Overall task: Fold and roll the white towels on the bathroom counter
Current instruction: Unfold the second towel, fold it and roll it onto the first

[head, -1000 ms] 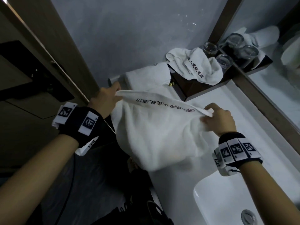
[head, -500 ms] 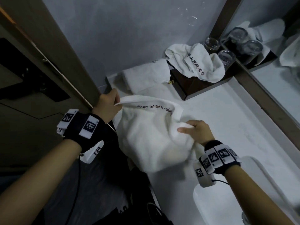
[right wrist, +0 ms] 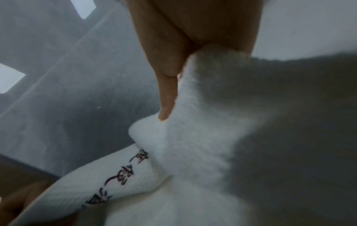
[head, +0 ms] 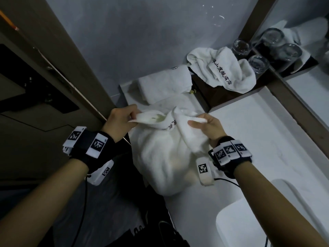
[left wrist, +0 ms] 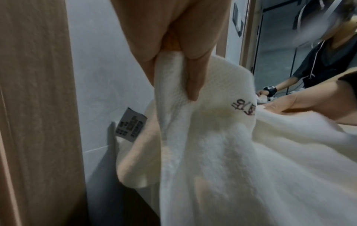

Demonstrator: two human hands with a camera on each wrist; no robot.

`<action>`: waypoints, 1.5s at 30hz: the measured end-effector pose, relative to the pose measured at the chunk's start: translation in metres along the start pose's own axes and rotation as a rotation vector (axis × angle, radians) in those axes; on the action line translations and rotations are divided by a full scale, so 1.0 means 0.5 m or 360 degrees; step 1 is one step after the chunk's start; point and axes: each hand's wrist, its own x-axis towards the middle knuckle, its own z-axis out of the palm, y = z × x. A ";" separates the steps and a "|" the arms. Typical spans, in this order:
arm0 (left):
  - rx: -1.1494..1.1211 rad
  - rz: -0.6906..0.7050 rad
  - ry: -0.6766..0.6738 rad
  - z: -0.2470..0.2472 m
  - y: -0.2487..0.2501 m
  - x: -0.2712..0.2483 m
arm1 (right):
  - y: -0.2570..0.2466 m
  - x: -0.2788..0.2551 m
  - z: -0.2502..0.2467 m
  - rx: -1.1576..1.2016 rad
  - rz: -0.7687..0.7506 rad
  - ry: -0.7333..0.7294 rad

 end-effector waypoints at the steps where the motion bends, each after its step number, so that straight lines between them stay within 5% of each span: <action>1: -0.0015 0.0017 0.0026 -0.007 0.003 0.003 | -0.008 -0.004 -0.002 -0.0012 -0.0147 0.0048; 6: 0.0063 -0.0157 0.0055 -0.054 -0.011 0.011 | -0.071 -0.042 -0.063 -0.0090 -0.0772 0.0306; 11: 0.0164 -0.0315 0.0385 -0.088 -0.012 0.022 | -0.126 -0.091 -0.092 -0.0143 -0.1100 0.0352; 14: 0.0199 -0.0185 0.0406 -0.080 0.024 0.028 | -0.136 -0.117 -0.066 -0.0288 -0.1111 0.0195; 17: 0.0459 0.0035 0.0158 -0.046 0.083 0.029 | -0.136 -0.143 -0.027 -0.0521 -0.1064 -0.0080; 21: -0.0008 0.0432 -0.0108 0.004 0.178 0.027 | -0.129 -0.168 0.003 -0.0611 -0.1089 -0.0210; 24: -0.0328 0.0307 -0.0258 0.036 0.211 0.032 | -0.123 -0.171 0.003 -0.0590 -0.1094 -0.0098; 31: -0.0544 -0.0130 0.0052 0.085 0.166 0.032 | -0.077 -0.153 -0.052 -0.0743 -0.0571 0.0202; 37: -0.0739 -0.0042 -0.0068 0.099 0.176 0.014 | -0.084 -0.192 -0.017 -0.0474 -0.0961 -0.0005; 40: -0.0911 0.0073 -0.0157 0.105 0.188 0.005 | -0.095 -0.183 0.003 -0.0499 -0.1198 0.0123; 45: -0.1041 0.0152 -0.0091 0.101 0.185 0.002 | -0.089 -0.170 0.011 -0.0273 -0.0898 0.0019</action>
